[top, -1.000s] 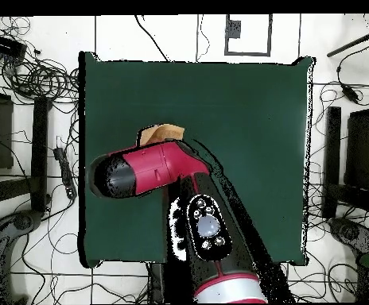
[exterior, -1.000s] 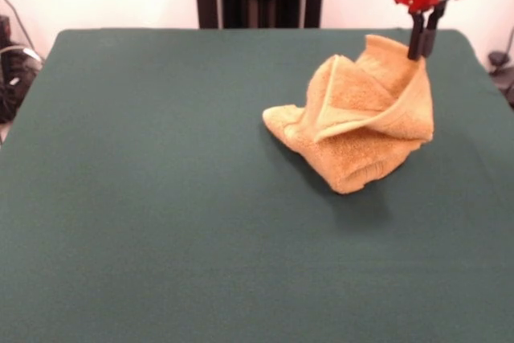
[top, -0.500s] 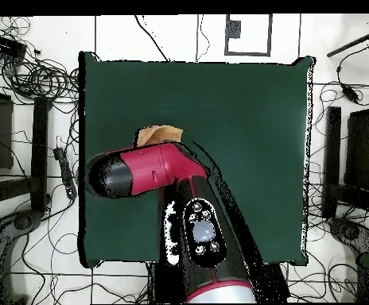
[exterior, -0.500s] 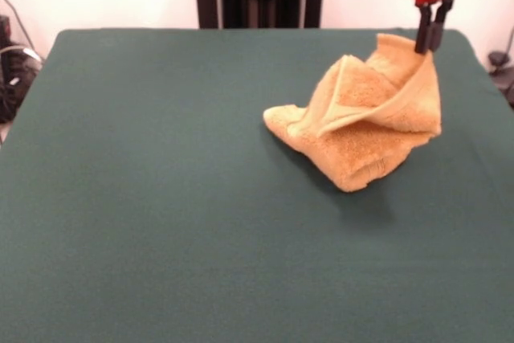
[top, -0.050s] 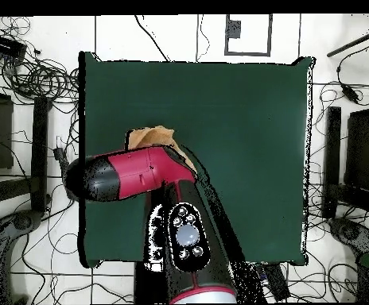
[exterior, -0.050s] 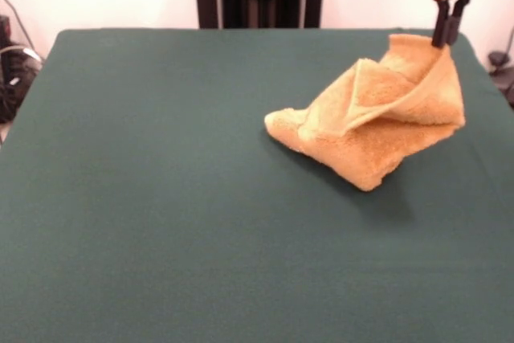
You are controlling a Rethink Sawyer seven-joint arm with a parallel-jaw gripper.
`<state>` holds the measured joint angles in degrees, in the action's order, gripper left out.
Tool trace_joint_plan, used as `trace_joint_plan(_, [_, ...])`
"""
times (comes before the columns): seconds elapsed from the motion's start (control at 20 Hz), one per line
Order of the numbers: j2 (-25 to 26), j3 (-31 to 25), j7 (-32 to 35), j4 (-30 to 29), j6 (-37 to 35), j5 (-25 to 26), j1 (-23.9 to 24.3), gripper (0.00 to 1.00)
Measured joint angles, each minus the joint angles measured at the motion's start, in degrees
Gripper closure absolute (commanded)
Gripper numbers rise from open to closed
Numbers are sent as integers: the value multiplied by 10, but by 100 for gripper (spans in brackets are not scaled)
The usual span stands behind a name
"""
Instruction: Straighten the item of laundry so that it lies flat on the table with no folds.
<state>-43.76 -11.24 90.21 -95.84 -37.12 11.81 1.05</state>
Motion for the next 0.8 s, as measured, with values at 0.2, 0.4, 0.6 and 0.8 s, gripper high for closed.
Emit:
trace_joint_plan(0.2, [1,10,0,-2,5,-9,-16,100])
trace_joint_plan(0.4, [3,20,2,-4,29,-17,-33,100])
trace_joint_plan(0.6, [6,36,6,-7,70,-29,-52,100])
trace_joint_plan(0.8, [6,48,10,-8,92,-36,-65,100])
